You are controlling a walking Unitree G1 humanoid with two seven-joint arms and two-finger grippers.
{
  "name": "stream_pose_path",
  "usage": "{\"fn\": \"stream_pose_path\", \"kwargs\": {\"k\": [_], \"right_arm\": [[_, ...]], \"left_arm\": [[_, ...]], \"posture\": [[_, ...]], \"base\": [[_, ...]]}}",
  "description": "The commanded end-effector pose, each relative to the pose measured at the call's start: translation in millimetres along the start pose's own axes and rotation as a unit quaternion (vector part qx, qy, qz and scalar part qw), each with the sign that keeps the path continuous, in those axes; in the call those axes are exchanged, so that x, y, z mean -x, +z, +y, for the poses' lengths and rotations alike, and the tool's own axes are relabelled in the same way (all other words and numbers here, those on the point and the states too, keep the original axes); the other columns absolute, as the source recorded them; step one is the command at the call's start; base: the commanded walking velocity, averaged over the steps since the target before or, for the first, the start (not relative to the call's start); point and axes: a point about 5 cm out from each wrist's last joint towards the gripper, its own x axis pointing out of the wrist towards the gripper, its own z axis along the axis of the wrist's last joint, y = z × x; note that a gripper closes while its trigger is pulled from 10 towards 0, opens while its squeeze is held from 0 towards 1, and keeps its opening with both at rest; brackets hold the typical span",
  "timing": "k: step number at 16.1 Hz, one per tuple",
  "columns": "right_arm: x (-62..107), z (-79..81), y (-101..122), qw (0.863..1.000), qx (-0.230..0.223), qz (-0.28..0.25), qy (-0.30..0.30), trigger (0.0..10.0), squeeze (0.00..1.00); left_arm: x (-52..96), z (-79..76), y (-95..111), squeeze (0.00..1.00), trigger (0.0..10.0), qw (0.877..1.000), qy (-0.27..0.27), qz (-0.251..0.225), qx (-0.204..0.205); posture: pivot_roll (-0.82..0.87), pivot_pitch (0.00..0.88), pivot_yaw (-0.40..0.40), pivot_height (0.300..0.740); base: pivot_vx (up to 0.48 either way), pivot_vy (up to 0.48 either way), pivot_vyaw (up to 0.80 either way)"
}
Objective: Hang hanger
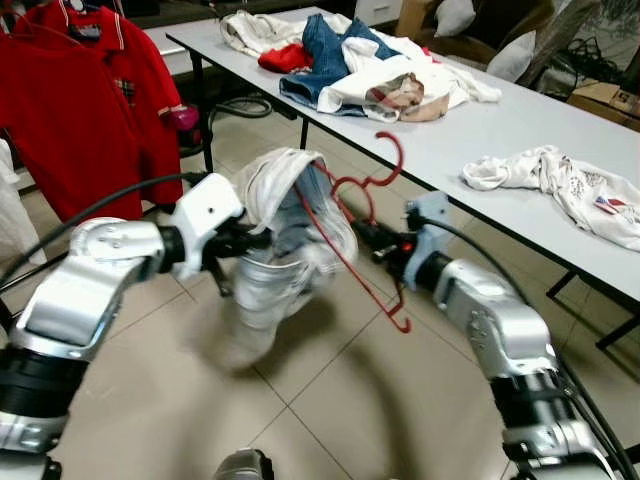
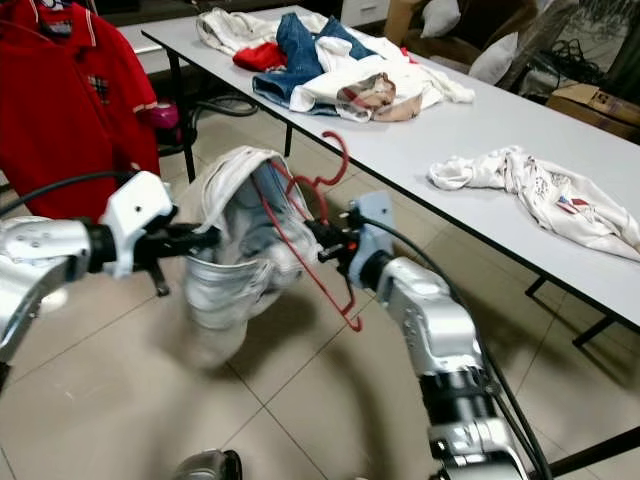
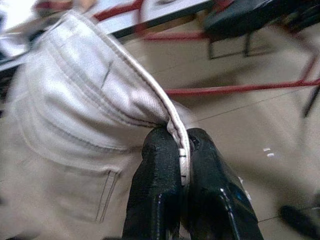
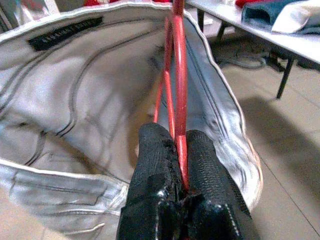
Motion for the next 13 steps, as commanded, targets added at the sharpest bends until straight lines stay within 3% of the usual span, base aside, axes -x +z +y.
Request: {"fn": "stream_pose_path", "kwargs": {"k": [1, 4, 6, 7, 9, 10, 13], "right_arm": [[9.9, -3.6, 22, 0.998, 0.000, -0.056, 0.008, 10.0, 0.00], [13.1, 1.1, 20, 0.997, -0.040, -0.066, 0.029, 10.0, 0.00], [-0.9, 7.0, 15, 0.994, -0.089, -0.065, -0.012, 10.0, 0.00], [-7.3, 9.6, 13, 0.991, -0.113, -0.069, -0.034, 10.0, 0.00], [-16.7, 14.2, 12, 0.987, -0.127, -0.079, -0.054, 10.0, 0.00], [-25.5, 19.9, 17, 0.983, -0.146, -0.100, -0.053, 10.0, 0.00], [-39.3, 21.4, 29, 0.966, -0.204, -0.149, -0.063, 10.0, 0.00]], "left_arm": [[12.2, 17.4, 11, 0.00, 0.0, 0.999, 0.046, -0.009, -0.026], [17.9, 27.5, 9, 0.00, 0.0, 0.994, 0.074, 0.016, -0.075], [10.6, 38.7, 17, 0.00, 0.0, 0.984, 0.125, 0.011, -0.123], [5.3, 34.8, 23, 0.00, 0.0, 0.984, 0.113, -0.007, -0.135], [-3.8, 18.8, 36, 0.00, 0.0, 0.989, 0.062, -0.059, -0.122], [-9.8, 3.0, 41, 0.00, 0.0, 0.991, 0.004, -0.090, -0.101], [-11.9, -20.1, 35, 0.00, 0.0, 0.988, -0.100, -0.080, -0.090]], "posture": [[-0.01, 0.000, -0.039, 0.740], [-0.02, 0.000, -0.026, 0.740], [-0.01, 0.000, -0.040, 0.740], [0.00, 0.000, -0.046, 0.740], [0.00, 0.000, -0.054, 0.740], [0.01, 0.000, -0.058, 0.740], [0.04, 0.000, -0.080, 0.740]], "base": [[0.000, 0.000, 0.00], [0.000, 0.000, 0.00], [0.000, 0.000, 0.00], [0.000, 0.000, 0.00], [0.000, 0.000, 0.00], [0.000, 0.000, 0.00], [0.000, 0.000, 0.00]]}}
